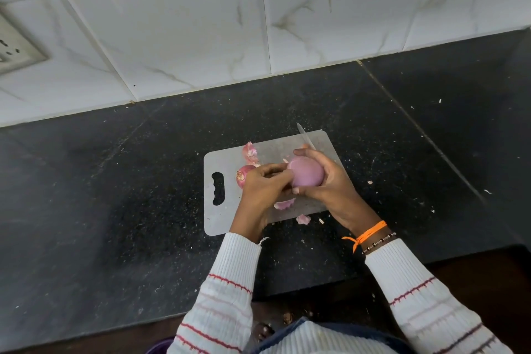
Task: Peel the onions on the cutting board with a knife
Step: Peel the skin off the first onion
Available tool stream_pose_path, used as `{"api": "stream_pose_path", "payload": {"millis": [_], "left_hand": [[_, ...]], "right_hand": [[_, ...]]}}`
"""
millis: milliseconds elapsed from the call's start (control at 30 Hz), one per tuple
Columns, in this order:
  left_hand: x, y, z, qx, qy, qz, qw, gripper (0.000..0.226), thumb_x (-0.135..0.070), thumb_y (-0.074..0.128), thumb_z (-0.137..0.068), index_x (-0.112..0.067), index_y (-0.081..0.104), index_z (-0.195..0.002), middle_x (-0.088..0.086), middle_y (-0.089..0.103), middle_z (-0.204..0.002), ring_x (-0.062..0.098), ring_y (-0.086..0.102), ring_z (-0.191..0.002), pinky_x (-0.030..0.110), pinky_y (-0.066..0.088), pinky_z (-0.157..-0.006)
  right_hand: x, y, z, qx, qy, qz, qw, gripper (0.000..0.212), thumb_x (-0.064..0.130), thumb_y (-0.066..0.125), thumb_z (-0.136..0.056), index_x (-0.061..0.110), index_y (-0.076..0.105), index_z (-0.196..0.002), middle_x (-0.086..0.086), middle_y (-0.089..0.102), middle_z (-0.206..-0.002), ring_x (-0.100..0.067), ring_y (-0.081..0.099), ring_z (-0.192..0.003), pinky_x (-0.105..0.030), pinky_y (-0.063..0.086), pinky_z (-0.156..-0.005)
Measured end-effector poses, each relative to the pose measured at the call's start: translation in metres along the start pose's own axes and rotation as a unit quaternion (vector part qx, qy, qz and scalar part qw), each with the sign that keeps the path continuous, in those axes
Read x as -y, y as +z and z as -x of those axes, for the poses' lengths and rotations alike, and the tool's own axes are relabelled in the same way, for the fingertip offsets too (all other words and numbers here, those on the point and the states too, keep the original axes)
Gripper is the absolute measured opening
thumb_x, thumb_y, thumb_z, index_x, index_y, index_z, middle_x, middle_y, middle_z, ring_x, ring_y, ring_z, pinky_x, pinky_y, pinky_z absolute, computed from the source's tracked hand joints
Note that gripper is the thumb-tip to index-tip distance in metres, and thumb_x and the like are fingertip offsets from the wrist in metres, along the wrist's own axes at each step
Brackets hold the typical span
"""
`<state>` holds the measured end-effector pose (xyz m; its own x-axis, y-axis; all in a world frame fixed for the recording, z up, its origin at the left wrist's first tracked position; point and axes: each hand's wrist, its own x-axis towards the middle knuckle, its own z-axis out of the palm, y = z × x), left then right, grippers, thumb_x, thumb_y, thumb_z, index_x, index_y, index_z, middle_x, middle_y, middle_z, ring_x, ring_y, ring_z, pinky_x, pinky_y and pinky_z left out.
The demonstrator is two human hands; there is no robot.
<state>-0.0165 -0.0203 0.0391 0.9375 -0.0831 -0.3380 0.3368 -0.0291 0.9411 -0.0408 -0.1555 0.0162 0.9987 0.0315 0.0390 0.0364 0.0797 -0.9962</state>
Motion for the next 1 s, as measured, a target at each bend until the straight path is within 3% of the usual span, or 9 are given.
{"api": "stream_pose_path", "payload": {"millis": [167, 333, 400, 467, 633, 733, 800, 867, 1000], "left_hand": [[-0.001, 0.005, 0.0, -0.015, -0.022, 0.016, 1.0, 0.022, -0.004, 0.063, -0.081, 0.003, 0.062, -0.102, 0.015, 0.068, -0.086, 0.016, 0.067, -0.066, 0.026, 0.058, -0.058], [0.001, 0.005, 0.0, -0.036, -0.041, 0.038, 0.998, 0.019, 0.003, 0.06, -0.08, 0.006, 0.061, -0.098, 0.014, 0.065, -0.079, 0.011, 0.064, -0.053, 0.023, 0.055, -0.049], [0.002, 0.004, 0.0, -0.046, -0.022, 0.043, 0.998, 0.008, 0.008, 0.057, -0.079, 0.005, 0.061, -0.085, 0.01, 0.063, -0.07, 0.008, 0.063, -0.05, 0.022, 0.053, -0.046], [0.002, 0.001, 0.0, -0.062, 0.005, 0.056, 0.997, 0.015, 0.013, 0.056, -0.078, 0.0, 0.06, -0.071, 0.005, 0.06, -0.061, 0.005, 0.06, -0.047, 0.02, 0.052, -0.047], [0.003, -0.003, -0.004, -0.037, 0.023, 0.073, 0.996, 0.016, 0.012, 0.056, -0.081, 0.001, 0.067, -0.085, 0.008, 0.067, -0.077, 0.012, 0.063, -0.065, 0.019, 0.056, -0.058], [0.006, -0.002, -0.006, -0.035, -0.004, 0.111, 0.993, 0.019, 0.013, 0.054, -0.083, 0.0, 0.067, -0.084, 0.008, 0.068, -0.076, 0.013, 0.066, -0.064, 0.018, 0.056, -0.057], [0.012, -0.002, -0.008, -0.045, -0.009, 0.11, 0.993, 0.02, 0.013, 0.053, -0.084, -0.001, 0.067, -0.086, 0.013, 0.068, -0.084, 0.022, 0.066, -0.076, 0.025, 0.058, -0.068], [0.017, -0.002, -0.011, -0.059, 0.013, 0.068, 0.996, 0.024, 0.013, 0.054, -0.084, -0.006, 0.069, -0.088, 0.013, 0.068, -0.093, 0.025, 0.064, -0.089, 0.033, 0.055, -0.082], [0.009, 0.003, -0.006, -0.049, 0.072, -0.04, 0.995, 0.038, 0.011, 0.048, -0.085, -0.011, 0.067, -0.109, 0.0, 0.066, -0.111, 0.009, 0.059, -0.104, 0.024, 0.048, -0.091]], "right_hand": [[0.001, 0.003, 0.0, 0.012, 0.003, 0.03, 0.999, 0.062, -0.011, 0.073, -0.067, 0.022, 0.056, -0.117, 0.017, 0.051, -0.119, 0.014, 0.053, -0.105, -0.012, 0.047, -0.083], [-0.003, 0.005, -0.002, 0.016, 0.002, 0.04, 0.999, 0.065, -0.007, 0.076, -0.066, 0.023, 0.056, -0.119, 0.007, 0.055, -0.122, -0.005, 0.058, -0.11, -0.019, 0.05, -0.086], [-0.003, 0.005, -0.003, 0.013, 0.004, 0.017, 1.0, 0.063, -0.006, 0.076, -0.067, 0.028, 0.056, -0.116, 0.005, 0.053, -0.125, -0.003, 0.057, -0.11, -0.02, 0.05, -0.086], [-0.002, 0.004, -0.003, 0.008, 0.0, -0.001, 1.0, 0.06, -0.006, 0.075, -0.068, 0.029, 0.055, -0.114, 0.0, 0.049, -0.128, -0.001, 0.054, -0.111, -0.019, 0.049, -0.086], [-0.003, 0.0, -0.007, 0.016, -0.001, -0.103, 0.995, 0.065, -0.006, 0.077, -0.064, 0.022, 0.056, -0.118, -0.016, 0.043, -0.133, -0.021, 0.053, -0.116, -0.028, 0.052, -0.09], [-0.007, -0.003, -0.007, 0.067, 0.024, -0.282, 0.957, 0.08, 0.007, 0.085, -0.057, 0.016, 0.051, -0.129, -0.017, 0.04, -0.131, -0.023, 0.055, -0.111, -0.025, 0.053, -0.082], [-0.005, -0.006, -0.006, 0.106, 0.04, -0.365, 0.924, 0.087, 0.007, 0.084, -0.059, 0.018, 0.043, -0.136, -0.016, 0.038, -0.131, -0.027, 0.053, -0.11, -0.026, 0.053, -0.08], [0.001, -0.009, -0.006, 0.125, 0.042, -0.374, 0.918, 0.089, 0.007, 0.083, -0.06, 0.021, 0.042, -0.138, -0.014, 0.037, -0.13, -0.029, 0.049, -0.111, -0.027, 0.052, -0.078], [0.004, -0.007, -0.007, 0.066, 0.069, -0.267, 0.959, 0.067, 0.007, 0.077, -0.062, 0.022, 0.051, -0.122, -0.012, 0.039, -0.13, -0.019, 0.056, -0.103, -0.023, 0.053, -0.072]]}}
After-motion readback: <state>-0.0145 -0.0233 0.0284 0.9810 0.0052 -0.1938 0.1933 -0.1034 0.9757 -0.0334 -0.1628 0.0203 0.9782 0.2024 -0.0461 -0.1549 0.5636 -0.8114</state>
